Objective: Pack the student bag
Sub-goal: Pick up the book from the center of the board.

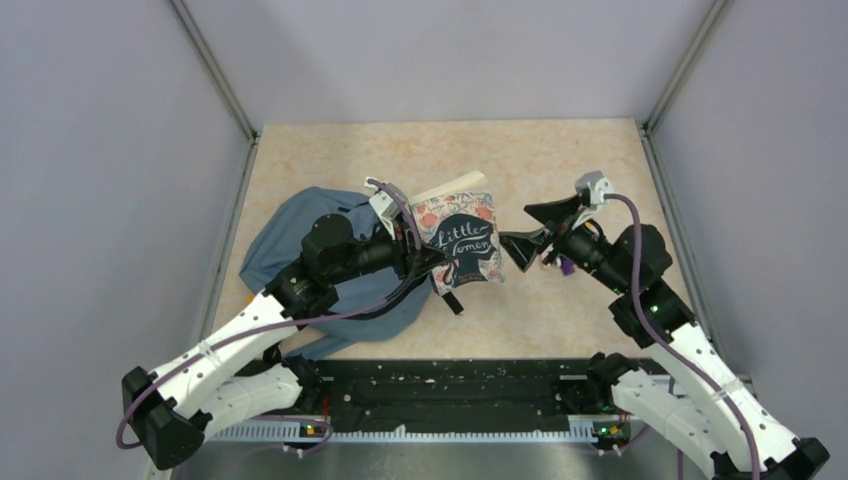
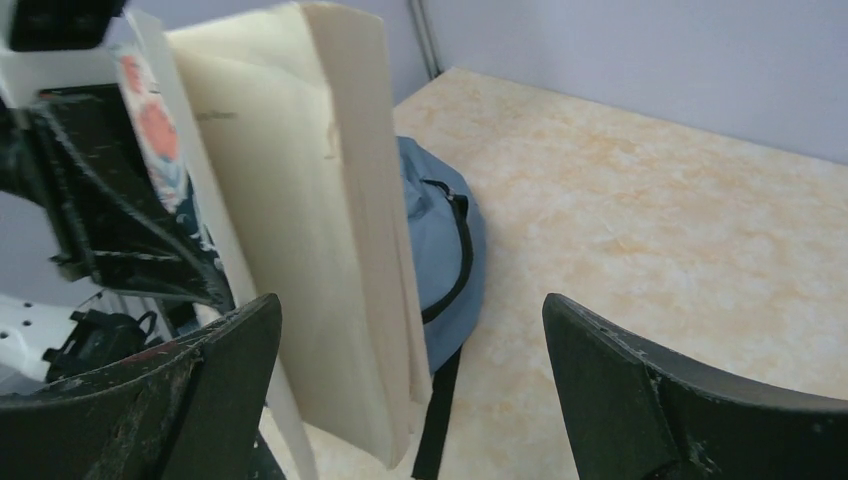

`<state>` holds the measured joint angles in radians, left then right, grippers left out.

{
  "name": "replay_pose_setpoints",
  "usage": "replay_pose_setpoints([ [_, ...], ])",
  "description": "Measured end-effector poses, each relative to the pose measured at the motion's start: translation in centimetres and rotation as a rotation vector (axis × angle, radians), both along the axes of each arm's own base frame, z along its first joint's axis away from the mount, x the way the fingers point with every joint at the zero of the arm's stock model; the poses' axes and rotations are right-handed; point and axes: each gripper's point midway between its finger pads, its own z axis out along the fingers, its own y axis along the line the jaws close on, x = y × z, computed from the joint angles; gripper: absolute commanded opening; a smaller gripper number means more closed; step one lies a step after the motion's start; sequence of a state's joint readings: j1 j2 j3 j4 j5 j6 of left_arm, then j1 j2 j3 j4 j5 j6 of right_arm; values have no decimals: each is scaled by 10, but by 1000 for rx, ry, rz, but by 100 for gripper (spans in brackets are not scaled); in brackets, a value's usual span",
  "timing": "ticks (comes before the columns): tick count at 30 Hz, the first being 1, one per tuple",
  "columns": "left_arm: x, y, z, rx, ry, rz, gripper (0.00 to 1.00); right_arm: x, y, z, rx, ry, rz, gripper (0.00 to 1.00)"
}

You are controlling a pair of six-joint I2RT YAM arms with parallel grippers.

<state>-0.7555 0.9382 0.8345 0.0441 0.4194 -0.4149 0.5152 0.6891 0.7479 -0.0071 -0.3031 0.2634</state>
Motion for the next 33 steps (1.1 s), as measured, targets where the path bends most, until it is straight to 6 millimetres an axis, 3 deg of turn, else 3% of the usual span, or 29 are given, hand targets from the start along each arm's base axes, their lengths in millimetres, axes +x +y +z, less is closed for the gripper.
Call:
replay_pose_setpoints([
  [8,2,6,-11,59,-18,16,0,-42,-2,36,58,-134,118,99],
  [12,-1,5,-12,67,-22,-4,0,-54,9,41,65,-163,218,99],
  [15,-8,3,-8,57,-26,-47,0,-50,19,33,59,-134,261,99],
  [24,-36,-3,1,23,-43,-205,0,-40,42,-33,54,77,353,99],
  [30,-48,-5,6,5,-58,-275,0,-58,54,-16,123,69,503,82],
  [33,-50,-6,8,-1,-68,-290,0,-72,56,-1,159,38,583,67],
])
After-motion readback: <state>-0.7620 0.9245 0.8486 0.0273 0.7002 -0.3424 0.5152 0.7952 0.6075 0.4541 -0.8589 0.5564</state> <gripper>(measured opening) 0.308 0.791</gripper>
